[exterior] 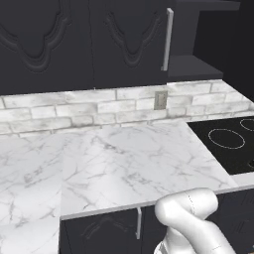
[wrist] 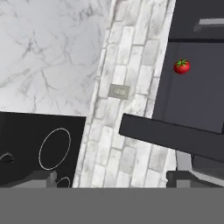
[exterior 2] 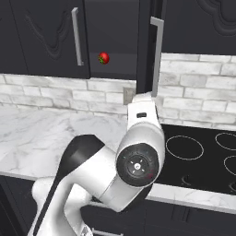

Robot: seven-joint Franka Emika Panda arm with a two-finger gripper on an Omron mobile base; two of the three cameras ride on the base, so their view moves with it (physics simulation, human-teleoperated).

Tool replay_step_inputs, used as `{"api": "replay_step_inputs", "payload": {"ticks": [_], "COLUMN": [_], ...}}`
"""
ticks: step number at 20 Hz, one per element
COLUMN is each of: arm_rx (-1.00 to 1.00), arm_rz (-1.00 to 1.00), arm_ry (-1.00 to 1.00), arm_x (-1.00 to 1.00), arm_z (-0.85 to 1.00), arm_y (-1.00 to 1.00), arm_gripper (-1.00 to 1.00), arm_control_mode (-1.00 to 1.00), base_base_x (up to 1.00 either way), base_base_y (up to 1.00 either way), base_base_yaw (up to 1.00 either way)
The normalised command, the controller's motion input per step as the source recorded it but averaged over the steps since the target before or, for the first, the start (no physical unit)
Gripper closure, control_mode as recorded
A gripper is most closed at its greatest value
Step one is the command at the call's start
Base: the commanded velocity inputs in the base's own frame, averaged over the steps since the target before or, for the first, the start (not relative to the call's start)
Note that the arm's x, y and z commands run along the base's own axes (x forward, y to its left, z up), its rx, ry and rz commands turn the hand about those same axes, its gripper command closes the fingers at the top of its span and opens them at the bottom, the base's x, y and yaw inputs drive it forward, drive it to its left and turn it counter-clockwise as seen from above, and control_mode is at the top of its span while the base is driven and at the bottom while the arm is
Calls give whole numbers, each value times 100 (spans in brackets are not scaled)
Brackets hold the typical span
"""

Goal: Pick the tomato from the counter and place it in the cabinet. Then close the cabinet.

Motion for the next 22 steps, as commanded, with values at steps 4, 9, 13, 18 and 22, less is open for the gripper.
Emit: {"api": "replay_step_inputs", "payload": {"ticks": [4, 9, 13, 18, 22], "arm_rx": [18, 16, 18, 15, 13], "arm_rz": [0, 0, 0, 0, 6], "arm_ry": [0, 0, 0, 0, 0], "arm_x": [9, 50, 64, 48, 35], "arm_z": [0, 0, 0, 0, -4], "arm_y": [-88, -55, -37, -18, -3], "arm_gripper": [-100, -100, -100, -100, -100], "arm_control_mode": [-100, -100, -100, -100, -100], "base_base_x": [0, 0, 0, 0, 0], "base_base_y": [0, 0, 0, 0, 0], "base_base_yaw": [0, 0, 0, 0, 0]}}
